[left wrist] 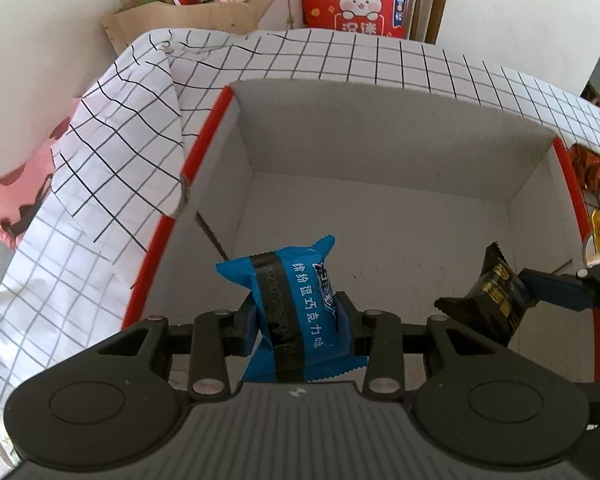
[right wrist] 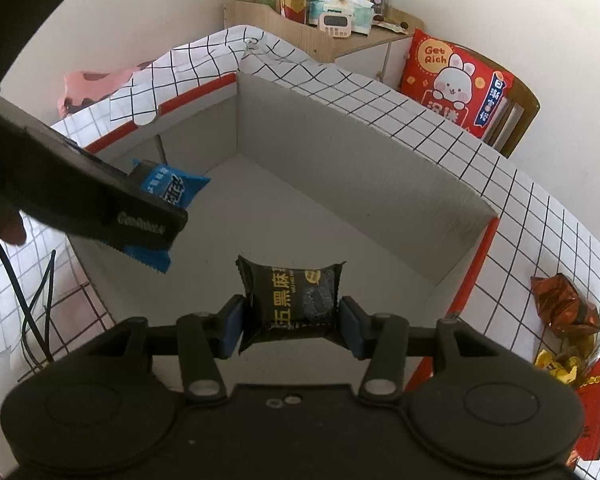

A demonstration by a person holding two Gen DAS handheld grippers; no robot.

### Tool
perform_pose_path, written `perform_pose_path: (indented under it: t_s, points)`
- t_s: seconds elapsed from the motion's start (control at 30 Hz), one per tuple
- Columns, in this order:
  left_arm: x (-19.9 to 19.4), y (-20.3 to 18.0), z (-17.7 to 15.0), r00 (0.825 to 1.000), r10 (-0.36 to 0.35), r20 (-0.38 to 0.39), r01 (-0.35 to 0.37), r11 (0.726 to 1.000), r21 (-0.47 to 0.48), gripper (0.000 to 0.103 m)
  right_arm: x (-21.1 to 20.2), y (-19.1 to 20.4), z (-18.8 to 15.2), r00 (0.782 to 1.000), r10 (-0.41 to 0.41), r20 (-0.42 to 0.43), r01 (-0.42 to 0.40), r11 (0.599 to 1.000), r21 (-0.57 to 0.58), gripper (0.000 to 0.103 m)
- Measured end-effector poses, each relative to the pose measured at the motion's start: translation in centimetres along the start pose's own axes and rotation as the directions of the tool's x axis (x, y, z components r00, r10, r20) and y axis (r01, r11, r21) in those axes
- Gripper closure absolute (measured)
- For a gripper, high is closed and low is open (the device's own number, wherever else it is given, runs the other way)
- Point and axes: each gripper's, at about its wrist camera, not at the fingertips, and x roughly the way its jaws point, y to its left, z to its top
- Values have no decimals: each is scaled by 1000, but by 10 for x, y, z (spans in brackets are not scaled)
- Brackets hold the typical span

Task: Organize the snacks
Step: 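Carry both packets over the red box and open both grippers to drop them, then withdraw both grippers from the box back toward the snack pile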

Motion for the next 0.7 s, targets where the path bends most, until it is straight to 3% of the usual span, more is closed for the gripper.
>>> perform_pose_path:
  t_s: [0.27, 0.4, 0.7]
  points:
    - [-1, -2, -6, 1000, -4, 16, 4, 1000, 2, 62, 3, 0, -2, 1000, 3, -10, -3, 1000, 8, 52]
    - [-10, 1, -9, 999, -16, 44, 17, 1000, -13, 51, -2, -1, -2, 1000, 7, 0, -7, 1000, 13, 42]
    - [-32, 5, -15, 994, -28, 109, 31, 999, -28, 42, -27, -9, -5, 999, 28, 44, -30, 998, 53, 32]
